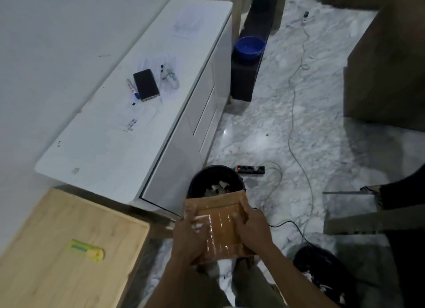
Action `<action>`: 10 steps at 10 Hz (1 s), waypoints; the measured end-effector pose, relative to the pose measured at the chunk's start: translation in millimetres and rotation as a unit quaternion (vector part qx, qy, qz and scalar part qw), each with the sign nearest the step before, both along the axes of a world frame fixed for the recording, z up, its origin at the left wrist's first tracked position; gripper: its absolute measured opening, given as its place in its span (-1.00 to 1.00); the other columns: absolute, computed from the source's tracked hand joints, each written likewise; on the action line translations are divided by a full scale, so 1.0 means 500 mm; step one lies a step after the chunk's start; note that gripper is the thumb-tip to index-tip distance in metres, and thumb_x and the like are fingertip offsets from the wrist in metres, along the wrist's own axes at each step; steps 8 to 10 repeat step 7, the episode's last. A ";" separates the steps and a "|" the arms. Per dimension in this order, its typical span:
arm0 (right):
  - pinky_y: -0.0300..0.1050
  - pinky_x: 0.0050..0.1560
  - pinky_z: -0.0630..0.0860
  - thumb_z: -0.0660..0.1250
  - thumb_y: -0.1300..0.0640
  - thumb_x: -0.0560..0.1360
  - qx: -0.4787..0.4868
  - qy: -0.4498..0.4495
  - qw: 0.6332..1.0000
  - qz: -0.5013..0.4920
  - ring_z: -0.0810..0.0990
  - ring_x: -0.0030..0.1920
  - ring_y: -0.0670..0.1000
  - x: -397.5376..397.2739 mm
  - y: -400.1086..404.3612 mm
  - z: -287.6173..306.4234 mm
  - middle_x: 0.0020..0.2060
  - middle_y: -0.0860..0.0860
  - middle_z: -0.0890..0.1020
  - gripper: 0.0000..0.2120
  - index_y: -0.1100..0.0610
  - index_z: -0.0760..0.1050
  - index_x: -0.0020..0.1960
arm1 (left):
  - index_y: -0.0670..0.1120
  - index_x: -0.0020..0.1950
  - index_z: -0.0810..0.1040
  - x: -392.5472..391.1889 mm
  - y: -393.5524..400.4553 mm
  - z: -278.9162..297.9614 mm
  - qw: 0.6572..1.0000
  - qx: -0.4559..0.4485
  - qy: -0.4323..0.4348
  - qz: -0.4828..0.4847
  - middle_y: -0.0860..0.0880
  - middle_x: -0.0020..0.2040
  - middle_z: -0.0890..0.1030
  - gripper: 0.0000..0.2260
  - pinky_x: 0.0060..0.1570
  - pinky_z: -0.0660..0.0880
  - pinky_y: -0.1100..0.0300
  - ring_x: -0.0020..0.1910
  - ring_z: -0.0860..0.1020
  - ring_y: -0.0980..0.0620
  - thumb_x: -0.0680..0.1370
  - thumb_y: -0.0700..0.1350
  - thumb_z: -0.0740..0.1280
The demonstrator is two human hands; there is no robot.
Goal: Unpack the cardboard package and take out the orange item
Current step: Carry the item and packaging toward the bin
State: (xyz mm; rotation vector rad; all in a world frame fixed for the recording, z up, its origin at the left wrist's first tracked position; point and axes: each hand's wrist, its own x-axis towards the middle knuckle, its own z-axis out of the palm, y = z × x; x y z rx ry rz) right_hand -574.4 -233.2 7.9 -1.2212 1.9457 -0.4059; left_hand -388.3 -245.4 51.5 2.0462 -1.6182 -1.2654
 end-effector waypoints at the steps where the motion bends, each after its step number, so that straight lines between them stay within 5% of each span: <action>1: -0.04 0.07 0.48 0.14 -0.09 0.61 0.026 0.001 1.000 -0.003 0.55 0.05 0.08 -0.004 -0.037 -0.026 0.05 0.12 0.56 -0.43 -0.11 0.07 0.57 | -0.01 0.56 0.28 -0.004 -0.051 -0.026 0.999 0.032 -0.015 -0.004 -0.16 0.29 0.56 -0.45 -0.25 0.34 0.59 -0.18 0.45 0.27 0.60 -0.07 0.35; 3: -0.15 -0.13 0.42 0.16 0.01 0.62 0.071 -0.011 0.997 0.000 0.51 -0.12 0.00 -0.013 -0.130 -0.073 -0.03 0.11 0.61 -0.44 -0.02 0.08 0.58 | 0.01 0.57 0.29 -0.005 -0.161 -0.094 0.992 0.116 -0.046 -0.012 -0.15 0.42 0.50 -0.43 0.37 0.38 0.04 0.33 0.50 -0.14 0.59 0.08 0.34; 5: -0.19 -0.33 0.34 0.15 0.06 0.62 0.142 -0.011 0.990 0.021 0.46 -0.26 -0.02 -0.017 -0.248 -0.161 -0.24 0.03 0.52 -0.41 -0.05 0.03 0.59 | 0.05 0.58 0.25 0.001 -0.274 -0.189 0.982 0.182 -0.041 -0.019 -0.11 0.47 0.44 -0.41 0.42 0.34 0.02 0.37 0.47 -0.15 0.58 0.13 0.32; 6: -0.09 -0.21 0.43 0.15 0.03 0.62 0.163 -0.008 0.986 0.034 0.54 -0.16 0.07 -0.018 -0.300 -0.201 -0.12 0.08 0.58 -0.41 -0.05 0.01 0.59 | 0.02 0.59 0.24 0.000 -0.325 -0.239 0.981 0.183 -0.057 -0.011 -0.12 0.43 0.49 -0.41 0.28 0.37 0.14 0.34 0.49 -0.14 0.60 0.05 0.34; 7: 0.08 0.18 0.45 0.08 -0.10 0.62 0.175 0.013 0.984 0.024 0.48 0.26 0.26 -0.018 -0.343 -0.229 0.32 0.23 0.48 -0.41 0.00 0.00 0.59 | -0.02 0.56 0.28 -0.010 -0.368 -0.260 0.975 0.192 -0.097 -0.055 -0.18 0.42 0.46 -0.49 0.29 0.37 0.07 0.34 0.45 -0.20 0.64 0.11 0.21; 10: 0.08 0.18 0.45 0.08 -0.10 0.62 0.175 0.013 0.984 0.024 0.48 0.26 0.26 -0.018 -0.343 -0.229 0.32 0.23 0.48 -0.41 0.00 0.00 0.59 | -0.02 0.56 0.28 -0.010 -0.368 -0.260 0.975 0.192 -0.097 -0.055 -0.18 0.42 0.46 -0.49 0.29 0.37 0.07 0.34 0.45 -0.20 0.64 0.11 0.21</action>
